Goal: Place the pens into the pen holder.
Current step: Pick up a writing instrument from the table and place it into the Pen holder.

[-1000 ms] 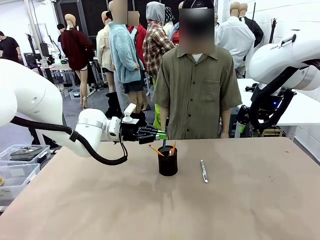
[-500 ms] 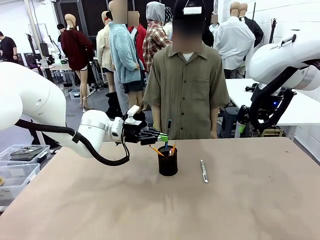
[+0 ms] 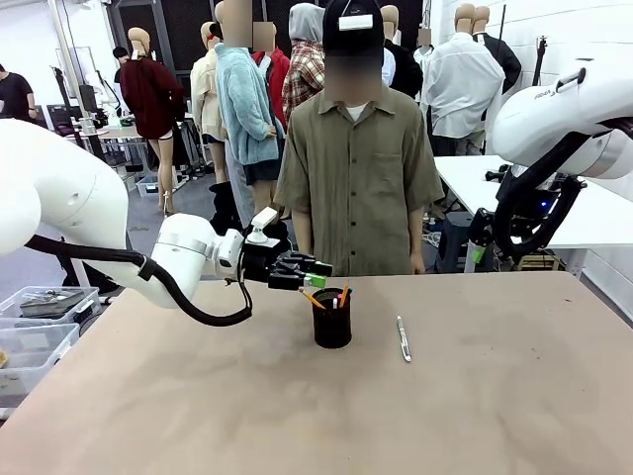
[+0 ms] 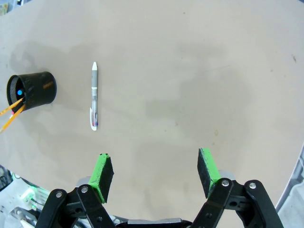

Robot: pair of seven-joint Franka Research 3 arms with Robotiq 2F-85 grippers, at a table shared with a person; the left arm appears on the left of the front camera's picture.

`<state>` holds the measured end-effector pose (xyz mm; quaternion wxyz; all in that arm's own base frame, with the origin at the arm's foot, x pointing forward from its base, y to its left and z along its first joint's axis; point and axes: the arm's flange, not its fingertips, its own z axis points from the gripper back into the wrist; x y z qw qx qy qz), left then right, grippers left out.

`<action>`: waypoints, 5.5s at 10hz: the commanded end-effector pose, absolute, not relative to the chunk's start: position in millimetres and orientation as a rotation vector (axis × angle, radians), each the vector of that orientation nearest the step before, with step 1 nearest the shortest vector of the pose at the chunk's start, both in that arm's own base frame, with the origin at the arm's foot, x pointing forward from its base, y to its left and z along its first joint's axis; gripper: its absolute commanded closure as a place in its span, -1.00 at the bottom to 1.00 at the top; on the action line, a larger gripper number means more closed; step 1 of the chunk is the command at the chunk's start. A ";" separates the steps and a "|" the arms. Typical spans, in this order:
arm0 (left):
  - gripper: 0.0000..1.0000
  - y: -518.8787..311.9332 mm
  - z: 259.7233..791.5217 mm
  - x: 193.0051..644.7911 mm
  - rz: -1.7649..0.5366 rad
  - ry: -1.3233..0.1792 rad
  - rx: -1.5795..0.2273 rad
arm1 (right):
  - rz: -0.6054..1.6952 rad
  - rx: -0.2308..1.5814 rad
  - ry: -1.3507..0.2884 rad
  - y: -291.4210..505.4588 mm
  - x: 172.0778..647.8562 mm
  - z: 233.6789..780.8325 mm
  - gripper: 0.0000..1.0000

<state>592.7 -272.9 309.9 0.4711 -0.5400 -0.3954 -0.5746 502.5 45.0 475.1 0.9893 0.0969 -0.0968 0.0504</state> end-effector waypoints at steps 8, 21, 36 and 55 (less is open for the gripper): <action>-0.76 -139.3 447.5 464.2 -0.856 -0.755 -0.315 | 0.112 0.215 -0.210 44.2 503.8 473.1 -0.78; -0.76 -67.9 450.7 415.8 -0.471 -0.498 -0.122 | 0.112 0.215 -0.210 44.2 503.8 473.1 -0.78; -0.76 -67.9 450.7 415.8 -0.471 -0.498 -0.122 | 0.125 0.034 0.044 222.5 572.1 354.6 -0.78; -0.76 -67.9 450.7 415.8 -0.471 -0.498 -0.122 | 0.077 -0.017 0.038 239.4 563.9 295.4 1.00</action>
